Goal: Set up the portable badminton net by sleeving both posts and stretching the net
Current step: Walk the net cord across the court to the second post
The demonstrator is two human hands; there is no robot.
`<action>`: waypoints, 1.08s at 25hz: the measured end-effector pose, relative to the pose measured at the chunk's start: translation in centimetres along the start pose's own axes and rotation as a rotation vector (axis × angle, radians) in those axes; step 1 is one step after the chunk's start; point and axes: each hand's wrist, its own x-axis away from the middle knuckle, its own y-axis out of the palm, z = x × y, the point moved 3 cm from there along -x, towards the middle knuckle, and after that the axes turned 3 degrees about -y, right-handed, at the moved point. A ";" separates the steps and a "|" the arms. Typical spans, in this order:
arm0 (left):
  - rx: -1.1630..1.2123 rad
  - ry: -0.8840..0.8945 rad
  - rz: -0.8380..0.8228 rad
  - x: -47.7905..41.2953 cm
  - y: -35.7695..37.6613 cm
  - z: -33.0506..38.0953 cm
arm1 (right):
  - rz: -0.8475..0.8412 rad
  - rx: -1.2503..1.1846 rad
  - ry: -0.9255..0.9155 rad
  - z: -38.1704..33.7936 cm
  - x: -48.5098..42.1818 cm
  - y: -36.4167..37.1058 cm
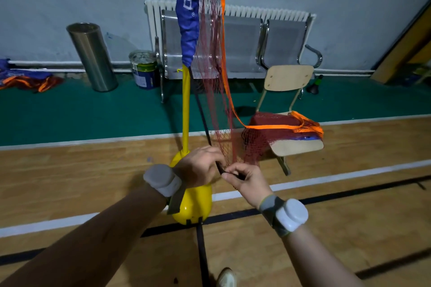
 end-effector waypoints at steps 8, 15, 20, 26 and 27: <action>-0.023 -0.037 0.046 3.3 -1.1 -1.5 | 0.061 0.118 0.050 0.0 1.1 1.4; 0.025 -0.107 0.069 5.2 -2.8 -3.8 | 0.031 0.071 0.072 -1.1 1.3 3.3; 0.049 -0.162 0.076 6.5 -3.7 -5.8 | 0.018 0.055 0.081 -1.4 2.2 3.9; 0.077 -0.165 0.096 7.1 -3.3 -6.5 | 0.030 0.121 0.053 -3.1 3.3 3.4; 0.085 -0.166 0.105 7.1 -3.2 -6.3 | 0.026 0.108 0.054 -3.4 3.6 3.1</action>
